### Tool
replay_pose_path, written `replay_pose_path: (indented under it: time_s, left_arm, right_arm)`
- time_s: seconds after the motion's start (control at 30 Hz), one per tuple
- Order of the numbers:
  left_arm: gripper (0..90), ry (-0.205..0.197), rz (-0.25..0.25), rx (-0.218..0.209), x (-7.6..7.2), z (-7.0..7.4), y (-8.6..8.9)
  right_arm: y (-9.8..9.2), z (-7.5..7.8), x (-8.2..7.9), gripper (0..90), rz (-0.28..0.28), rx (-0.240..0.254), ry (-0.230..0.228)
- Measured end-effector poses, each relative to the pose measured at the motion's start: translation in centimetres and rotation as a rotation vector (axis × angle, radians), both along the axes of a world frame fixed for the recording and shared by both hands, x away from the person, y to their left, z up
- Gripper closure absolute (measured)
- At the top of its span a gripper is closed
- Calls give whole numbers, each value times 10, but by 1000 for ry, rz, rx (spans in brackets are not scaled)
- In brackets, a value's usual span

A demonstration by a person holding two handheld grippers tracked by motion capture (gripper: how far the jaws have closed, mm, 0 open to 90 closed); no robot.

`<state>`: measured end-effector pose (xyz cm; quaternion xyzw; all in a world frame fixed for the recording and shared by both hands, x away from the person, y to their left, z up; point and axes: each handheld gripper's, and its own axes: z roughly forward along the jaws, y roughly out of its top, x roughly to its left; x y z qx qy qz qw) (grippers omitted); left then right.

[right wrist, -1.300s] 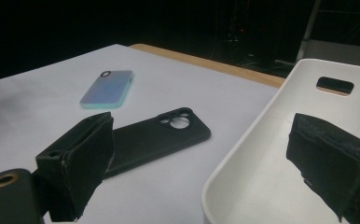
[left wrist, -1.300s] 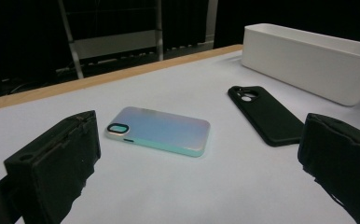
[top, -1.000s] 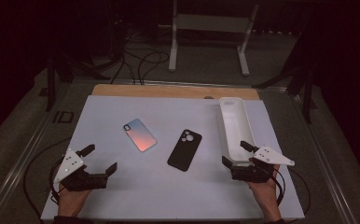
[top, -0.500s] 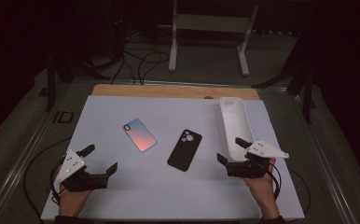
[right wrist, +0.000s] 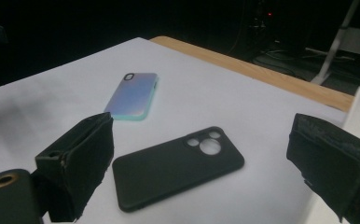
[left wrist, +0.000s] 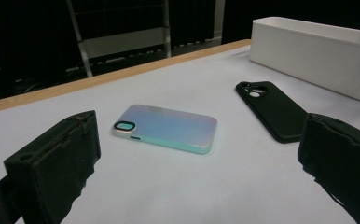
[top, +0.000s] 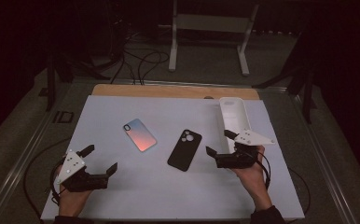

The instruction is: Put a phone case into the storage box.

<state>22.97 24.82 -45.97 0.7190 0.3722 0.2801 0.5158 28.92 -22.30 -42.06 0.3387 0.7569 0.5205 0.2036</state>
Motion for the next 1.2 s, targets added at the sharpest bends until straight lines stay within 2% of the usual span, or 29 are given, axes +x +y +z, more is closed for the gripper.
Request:
replay_pose_path:
  time_s: [0.23,0.53,0.93,1.2]
  left_arm:
    - [0,-3,5,-2,0,0,1]
    - [0,-4,7,-2,0,0,2]
    - [0,-7,10,-4,-1,0,2]
    - [0,-7,9,-3,-1,0,2]
  right_arm:
    - [23,12,15,75,40,-7,-1]
    - [49,20,31,75,74,-28,17]
    - [79,27,49,75,101,-54,35]
    - [98,26,63,75,116,-65,68]
